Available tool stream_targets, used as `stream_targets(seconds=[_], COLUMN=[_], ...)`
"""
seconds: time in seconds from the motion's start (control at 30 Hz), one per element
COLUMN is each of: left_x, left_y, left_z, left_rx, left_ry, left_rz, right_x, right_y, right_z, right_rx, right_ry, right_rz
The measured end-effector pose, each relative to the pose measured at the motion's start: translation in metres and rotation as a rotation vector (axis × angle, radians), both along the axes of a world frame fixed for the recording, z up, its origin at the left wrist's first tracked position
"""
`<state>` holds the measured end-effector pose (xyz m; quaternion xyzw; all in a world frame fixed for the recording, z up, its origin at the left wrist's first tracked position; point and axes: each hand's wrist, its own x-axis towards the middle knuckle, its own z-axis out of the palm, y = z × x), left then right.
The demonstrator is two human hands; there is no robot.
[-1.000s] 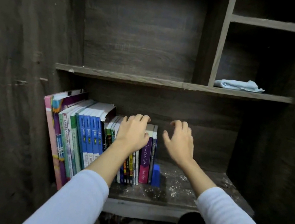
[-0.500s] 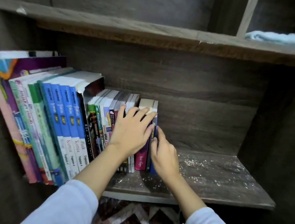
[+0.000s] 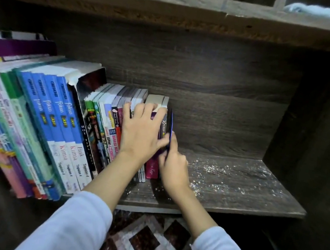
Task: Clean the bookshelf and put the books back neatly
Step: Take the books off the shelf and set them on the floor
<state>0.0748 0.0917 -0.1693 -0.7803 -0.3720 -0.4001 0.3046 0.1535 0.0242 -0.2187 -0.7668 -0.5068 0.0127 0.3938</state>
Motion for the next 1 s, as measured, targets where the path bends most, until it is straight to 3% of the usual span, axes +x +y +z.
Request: stream_targets(seconds=[0.2,0.5,0.8,1.0], left_x=[0.009,0.016,0.022,0.024], left_y=[-0.009,-0.013,-0.019,-0.020], left_z=[-0.017,-0.044,-0.054,-0.054], left_rx=[-0.162,-0.276,-0.395,-0.418], left_ry=[0.065,-0.105,-0.156,-0.173], left_rz=[0.138,0.158,0.171,0.178], right_x=[0.002,0.000,0.003,0.003], right_y=[0.005,0.002,0.005,0.002], right_z=[-0.005,-0.007,-0.020,-0.020], right_rx=[-0.039,-0.108,-0.167,-0.268], right_ry=[0.133,0.204,0.417,0.172], right_rz=[-0.008,-0.003,-0.065,-0.015])
